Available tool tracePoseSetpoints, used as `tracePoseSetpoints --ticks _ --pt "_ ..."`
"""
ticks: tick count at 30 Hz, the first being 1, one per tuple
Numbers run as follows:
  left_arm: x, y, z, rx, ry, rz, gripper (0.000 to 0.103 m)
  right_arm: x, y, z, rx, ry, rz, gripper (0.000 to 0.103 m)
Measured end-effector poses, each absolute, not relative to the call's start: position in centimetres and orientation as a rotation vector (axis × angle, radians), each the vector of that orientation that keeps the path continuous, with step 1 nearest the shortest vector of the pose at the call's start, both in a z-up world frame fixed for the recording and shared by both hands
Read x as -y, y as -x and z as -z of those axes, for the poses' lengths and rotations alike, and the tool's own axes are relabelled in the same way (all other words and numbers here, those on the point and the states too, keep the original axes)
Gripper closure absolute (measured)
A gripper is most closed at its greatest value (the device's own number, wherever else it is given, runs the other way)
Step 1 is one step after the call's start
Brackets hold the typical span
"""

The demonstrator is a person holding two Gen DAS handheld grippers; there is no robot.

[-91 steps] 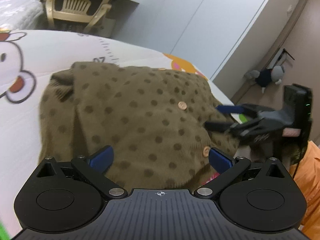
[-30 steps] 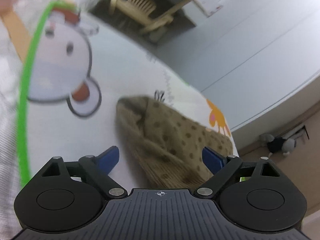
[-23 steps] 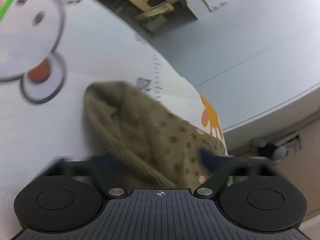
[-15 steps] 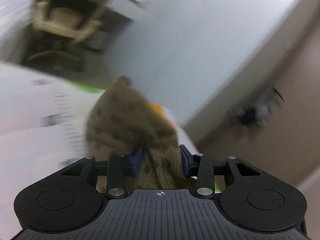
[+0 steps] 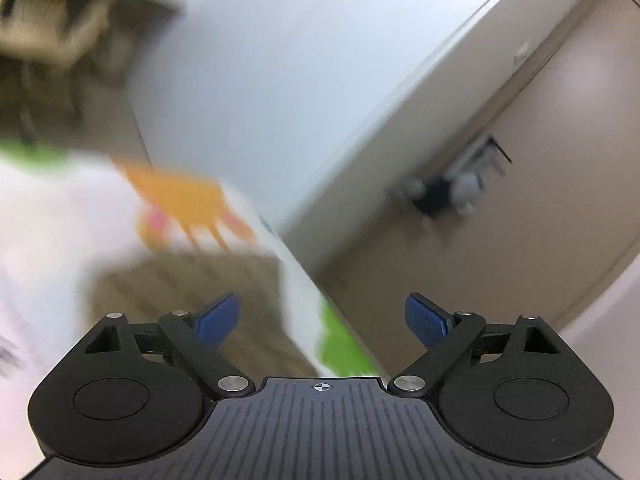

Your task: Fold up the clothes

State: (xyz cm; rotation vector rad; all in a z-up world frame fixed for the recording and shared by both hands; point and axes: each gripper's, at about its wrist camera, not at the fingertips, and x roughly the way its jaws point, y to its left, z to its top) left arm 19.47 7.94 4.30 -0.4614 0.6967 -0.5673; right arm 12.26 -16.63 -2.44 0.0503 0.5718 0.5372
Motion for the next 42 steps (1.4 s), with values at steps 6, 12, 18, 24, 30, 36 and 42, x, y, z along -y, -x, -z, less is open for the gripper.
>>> tracePoseSetpoints --ticks 6,12,18,24,30,36,42 --pt "-8.9 -20.4 -0.3 -0.777 0.319 0.321 0.026 18.4 -12.2 -0.1 -0.466 0.008 -0.511 0.049" --pt "-6.8 -25.3 3.0 -0.814 0.287 0.252 0.011 17.9 -11.6 -6.2 -0.279 0.138 -0.575 0.0" --pt "-7.5 -25.6 4.5 -0.812 0.308 0.284 0.007 14.6 -20.3 -6.2 -0.363 0.118 -0.449 0.0" --pt "-8.2 -25.3 5.1 -0.823 0.337 0.305 0.006 11.9 -29.4 1.7 -0.73 0.189 -0.363 0.0" --pt "-10.2 -24.2 3.0 -0.78 0.423 0.392 0.007 11.4 -28.6 2.6 -0.677 0.343 -0.27 0.0" --pt "-10.4 -24.6 2.9 -0.771 0.279 0.292 0.006 13.1 -26.6 1.5 -0.619 0.228 -0.308 0.0" --pt "-9.6 -26.6 4.8 -0.789 0.309 0.287 0.002 11.9 -18.0 -2.9 -0.483 0.209 -0.635 0.0"
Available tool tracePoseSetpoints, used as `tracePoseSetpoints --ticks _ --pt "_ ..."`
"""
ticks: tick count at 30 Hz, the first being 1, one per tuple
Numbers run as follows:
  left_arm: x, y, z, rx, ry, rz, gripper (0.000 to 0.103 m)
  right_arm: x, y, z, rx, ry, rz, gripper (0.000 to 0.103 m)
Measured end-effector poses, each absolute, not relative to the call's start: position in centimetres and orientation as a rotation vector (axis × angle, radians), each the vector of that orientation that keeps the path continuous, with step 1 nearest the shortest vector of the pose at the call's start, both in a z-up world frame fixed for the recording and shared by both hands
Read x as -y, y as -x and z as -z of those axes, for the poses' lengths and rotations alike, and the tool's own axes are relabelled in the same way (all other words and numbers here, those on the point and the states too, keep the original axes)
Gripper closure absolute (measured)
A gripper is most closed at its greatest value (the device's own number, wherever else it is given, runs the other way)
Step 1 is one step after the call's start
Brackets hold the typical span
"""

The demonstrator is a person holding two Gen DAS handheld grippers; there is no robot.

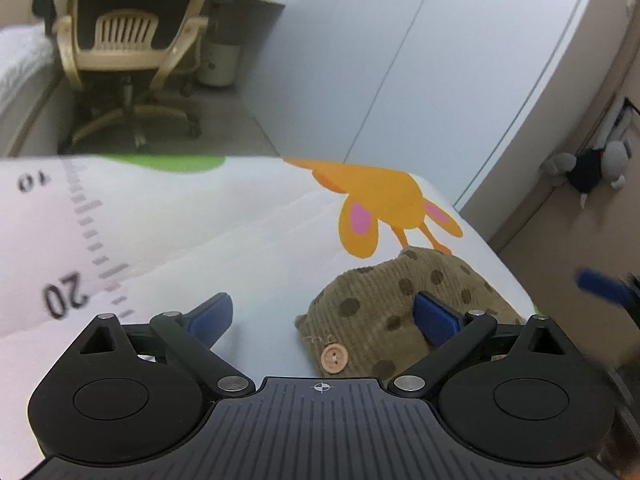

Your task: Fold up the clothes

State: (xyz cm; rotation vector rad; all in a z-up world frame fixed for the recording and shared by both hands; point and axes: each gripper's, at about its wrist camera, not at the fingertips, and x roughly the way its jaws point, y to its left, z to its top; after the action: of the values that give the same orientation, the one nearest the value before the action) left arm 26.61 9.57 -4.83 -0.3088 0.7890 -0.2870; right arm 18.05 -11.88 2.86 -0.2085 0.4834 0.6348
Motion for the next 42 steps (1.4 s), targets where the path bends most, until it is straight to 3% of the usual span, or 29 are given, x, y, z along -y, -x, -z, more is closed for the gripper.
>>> tracePoseSetpoints --ticks 5,10,16,25,33,42 --pt "-10.0 -26.5 5.9 -0.814 0.387 0.297 0.0 8.8 -17.5 3.0 -0.685 0.318 -0.639 0.0" --pt "-11.4 -24.1 4.7 -0.804 0.477 0.376 0.001 9.7 -17.6 3.5 -0.683 0.253 -0.653 0.0" --pt "-12.1 -20.9 8.3 -0.918 0.772 0.626 0.001 12.8 -15.8 1.5 -0.604 0.184 -0.681 0.0" --pt "-10.3 -19.8 8.2 -1.002 0.83 0.678 0.0 7.6 -9.0 3.3 -0.525 0.542 -0.684 0.0" --pt "-13.2 -17.4 3.7 -0.855 0.759 0.711 0.0 10.8 -11.6 0.8 -0.585 0.35 -0.679 0.0" --pt "-12.8 -20.9 7.4 -0.807 0.756 0.494 0.0 16.4 -10.7 -1.4 -0.487 0.207 -0.597 0.0"
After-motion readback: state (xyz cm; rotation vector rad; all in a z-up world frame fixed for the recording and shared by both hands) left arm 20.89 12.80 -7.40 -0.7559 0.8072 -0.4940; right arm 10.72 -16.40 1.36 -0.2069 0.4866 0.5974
